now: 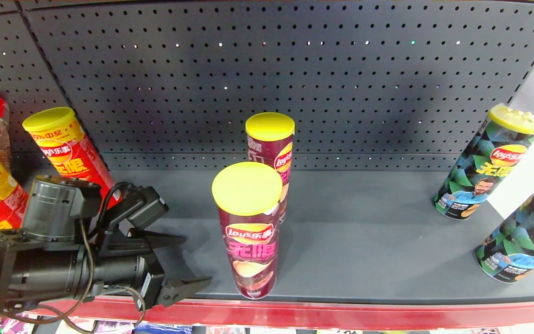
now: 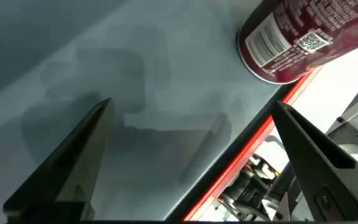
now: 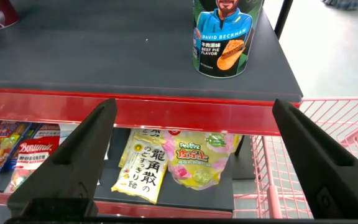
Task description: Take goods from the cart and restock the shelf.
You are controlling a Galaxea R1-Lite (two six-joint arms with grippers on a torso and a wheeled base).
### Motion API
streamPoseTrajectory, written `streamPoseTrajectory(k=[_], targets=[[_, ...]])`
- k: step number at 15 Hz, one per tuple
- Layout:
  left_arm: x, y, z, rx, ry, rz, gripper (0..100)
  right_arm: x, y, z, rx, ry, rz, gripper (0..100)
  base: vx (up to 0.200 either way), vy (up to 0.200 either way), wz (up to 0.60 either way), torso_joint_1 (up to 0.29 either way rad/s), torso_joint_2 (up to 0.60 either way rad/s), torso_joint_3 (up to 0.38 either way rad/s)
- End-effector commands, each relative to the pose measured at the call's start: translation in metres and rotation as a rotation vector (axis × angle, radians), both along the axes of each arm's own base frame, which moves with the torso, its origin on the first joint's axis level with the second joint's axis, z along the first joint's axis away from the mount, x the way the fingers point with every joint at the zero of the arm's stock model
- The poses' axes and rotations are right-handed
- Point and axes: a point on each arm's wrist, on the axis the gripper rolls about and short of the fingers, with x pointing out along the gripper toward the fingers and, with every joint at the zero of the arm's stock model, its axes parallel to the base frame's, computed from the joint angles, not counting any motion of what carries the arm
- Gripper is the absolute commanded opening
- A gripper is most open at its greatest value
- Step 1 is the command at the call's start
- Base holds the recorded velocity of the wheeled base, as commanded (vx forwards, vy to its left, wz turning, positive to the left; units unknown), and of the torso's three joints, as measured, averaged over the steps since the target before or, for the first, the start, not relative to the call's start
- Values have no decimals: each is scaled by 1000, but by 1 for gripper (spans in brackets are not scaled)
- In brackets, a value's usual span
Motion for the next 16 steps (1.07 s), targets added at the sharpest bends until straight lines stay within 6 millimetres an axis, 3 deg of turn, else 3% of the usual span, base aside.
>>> streamPoseTrajectory(k=[1,16], targets=[[5,-4,-2,5,7,-4,100,0,0,0,-1,0,1,100,0,0,0,0,0,0],[18,-26,-6,22,16,-57,100,0,0,0,1,0,1,100,0,0,0,0,0,0]])
